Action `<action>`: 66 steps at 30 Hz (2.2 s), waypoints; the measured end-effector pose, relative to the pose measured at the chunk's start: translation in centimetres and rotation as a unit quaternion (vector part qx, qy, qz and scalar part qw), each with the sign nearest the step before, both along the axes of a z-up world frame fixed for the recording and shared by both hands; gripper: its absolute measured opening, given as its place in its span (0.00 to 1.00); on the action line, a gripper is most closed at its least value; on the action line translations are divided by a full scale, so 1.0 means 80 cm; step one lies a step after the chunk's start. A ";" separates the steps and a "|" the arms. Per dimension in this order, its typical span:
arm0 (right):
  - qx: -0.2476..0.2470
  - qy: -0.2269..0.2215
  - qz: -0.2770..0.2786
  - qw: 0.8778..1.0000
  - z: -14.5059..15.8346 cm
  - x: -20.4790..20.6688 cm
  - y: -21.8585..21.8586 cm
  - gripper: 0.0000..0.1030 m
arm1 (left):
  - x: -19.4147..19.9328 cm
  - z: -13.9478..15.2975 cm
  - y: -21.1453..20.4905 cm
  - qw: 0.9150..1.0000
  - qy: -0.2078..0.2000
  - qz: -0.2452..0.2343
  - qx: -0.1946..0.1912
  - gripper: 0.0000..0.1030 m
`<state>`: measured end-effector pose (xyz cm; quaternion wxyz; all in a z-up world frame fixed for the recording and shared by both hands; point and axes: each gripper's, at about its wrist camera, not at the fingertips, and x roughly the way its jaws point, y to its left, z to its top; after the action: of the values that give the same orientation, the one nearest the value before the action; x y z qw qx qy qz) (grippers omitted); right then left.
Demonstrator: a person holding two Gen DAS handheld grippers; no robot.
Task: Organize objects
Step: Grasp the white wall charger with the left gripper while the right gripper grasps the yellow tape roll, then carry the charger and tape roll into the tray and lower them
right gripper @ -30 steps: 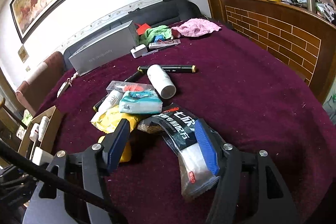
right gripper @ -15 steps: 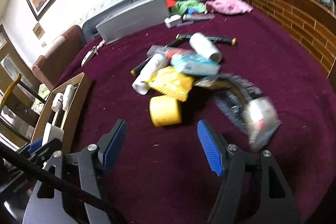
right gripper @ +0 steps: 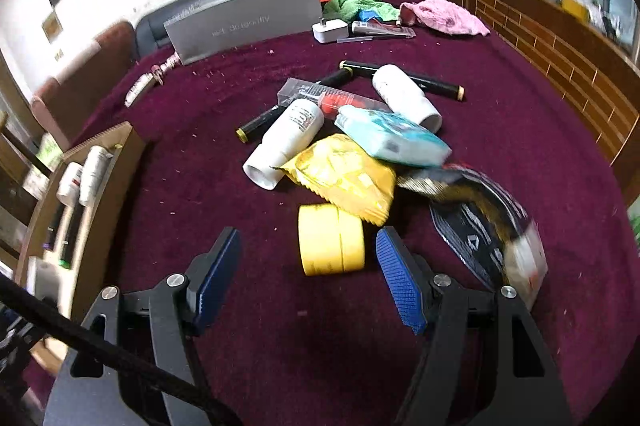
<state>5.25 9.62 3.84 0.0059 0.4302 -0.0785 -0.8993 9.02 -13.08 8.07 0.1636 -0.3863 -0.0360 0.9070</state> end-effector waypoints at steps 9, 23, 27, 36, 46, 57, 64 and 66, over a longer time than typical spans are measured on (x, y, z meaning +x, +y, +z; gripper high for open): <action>0.010 -0.036 0.011 0.999 -0.012 -0.008 -0.009 0.30 | 0.005 0.003 0.000 1.000 0.004 -0.002 -0.006 0.38; -0.061 -0.038 0.063 0.995 0.007 0.034 -0.030 0.29 | 0.025 0.017 -0.010 1.000 0.021 0.003 -0.009 0.38; -0.070 -0.031 0.083 0.994 0.019 0.046 -0.046 0.29 | 0.030 0.020 -0.017 1.000 0.025 0.007 -0.006 0.38; -0.105 -0.021 0.119 0.987 0.046 0.049 -0.082 0.29 | 0.033 0.020 -0.042 0.999 0.027 0.026 0.000 0.38; -0.105 -0.017 0.161 0.981 0.059 0.030 -0.139 0.29 | 0.015 0.019 -0.098 0.997 0.028 0.073 0.002 0.38; -0.112 -0.029 0.190 0.975 0.054 0.009 -0.184 0.29 | -0.009 0.011 -0.147 0.995 0.012 0.102 0.006 0.38; -0.134 -0.044 0.195 0.971 0.045 -0.001 -0.199 0.29 | -0.046 0.015 -0.180 0.993 0.006 0.118 0.004 0.38; -0.139 -0.048 0.200 0.969 0.043 -0.004 -0.206 0.29 | -0.059 0.011 -0.185 0.993 0.000 0.121 0.000 0.38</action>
<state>4.93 -6.87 7.24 0.2421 0.4743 -0.1153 -0.8385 4.32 -27.92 8.95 0.0524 -0.3794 -0.0828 0.9200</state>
